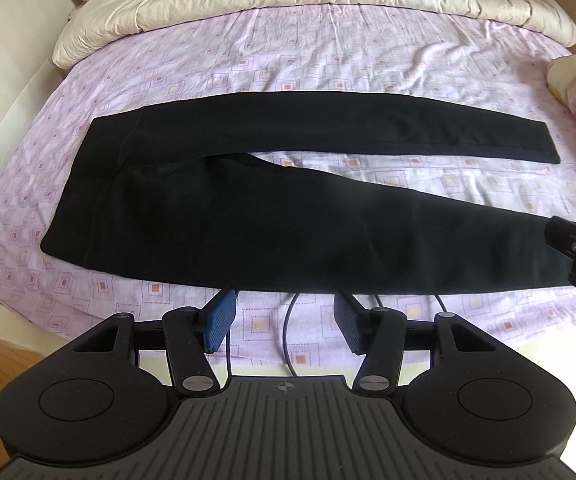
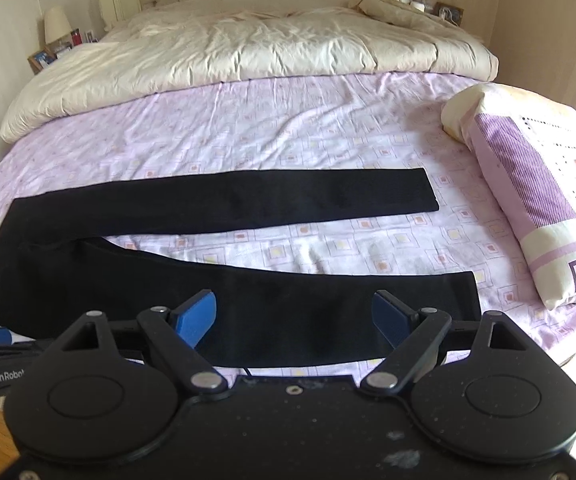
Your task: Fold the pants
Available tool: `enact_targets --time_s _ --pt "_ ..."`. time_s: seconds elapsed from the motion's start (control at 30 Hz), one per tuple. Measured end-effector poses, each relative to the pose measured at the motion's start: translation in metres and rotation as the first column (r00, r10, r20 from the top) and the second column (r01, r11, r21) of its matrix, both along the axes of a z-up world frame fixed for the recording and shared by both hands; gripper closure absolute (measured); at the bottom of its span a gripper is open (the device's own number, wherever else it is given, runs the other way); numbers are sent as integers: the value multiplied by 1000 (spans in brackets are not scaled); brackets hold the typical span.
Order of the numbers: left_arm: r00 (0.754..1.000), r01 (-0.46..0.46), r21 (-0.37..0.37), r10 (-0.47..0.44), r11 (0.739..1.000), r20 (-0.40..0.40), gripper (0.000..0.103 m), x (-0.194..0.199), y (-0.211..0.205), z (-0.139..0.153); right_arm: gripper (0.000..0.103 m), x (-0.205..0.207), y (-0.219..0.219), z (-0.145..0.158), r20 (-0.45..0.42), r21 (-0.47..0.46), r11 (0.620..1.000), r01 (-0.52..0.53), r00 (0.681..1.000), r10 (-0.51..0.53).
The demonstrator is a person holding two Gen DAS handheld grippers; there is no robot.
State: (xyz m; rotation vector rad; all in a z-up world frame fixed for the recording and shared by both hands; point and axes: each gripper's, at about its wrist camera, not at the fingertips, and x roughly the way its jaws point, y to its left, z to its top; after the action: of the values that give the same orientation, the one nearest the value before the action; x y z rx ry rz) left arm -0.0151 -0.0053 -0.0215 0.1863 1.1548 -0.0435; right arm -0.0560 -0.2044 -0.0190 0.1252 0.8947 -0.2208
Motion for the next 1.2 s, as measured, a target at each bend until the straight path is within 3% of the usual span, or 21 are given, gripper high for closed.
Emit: enact_targets --time_s 0.17,0.27,0.33,0.5,0.73,0.87,1.07,1.2 --pt "998 17 7 -17 1000 55 50 -9 5 0 13 4 0 -4 -10 30 999 -21 1000 22" --pt "993 56 49 -61 997 100 61 -13 7 -6 14 1 -2 -10 13 119 992 -32 999 30" --pt "992 84 84 -91 993 89 66 -13 9 -17 14 -2 -2 -15 26 139 990 -21 1000 18" --pt "987 155 85 -158 984 33 79 -16 24 -53 28 0 -6 -39 -96 150 988 23 995 -9" --pt "960 249 199 -268 948 79 80 -12 33 -86 28 7 -12 -61 -225 126 989 80 973 -50" --pt "929 346 232 -367 909 51 79 -3 27 -109 28 19 -12 -65 -253 110 990 89 966 -59" --pt "855 491 288 -519 822 24 79 0 17 -140 27 40 -15 -68 -284 91 990 104 956 -74" --pt "807 557 320 -591 766 12 79 2 15 -154 27 47 -23 -76 -317 100 978 182 938 -142"
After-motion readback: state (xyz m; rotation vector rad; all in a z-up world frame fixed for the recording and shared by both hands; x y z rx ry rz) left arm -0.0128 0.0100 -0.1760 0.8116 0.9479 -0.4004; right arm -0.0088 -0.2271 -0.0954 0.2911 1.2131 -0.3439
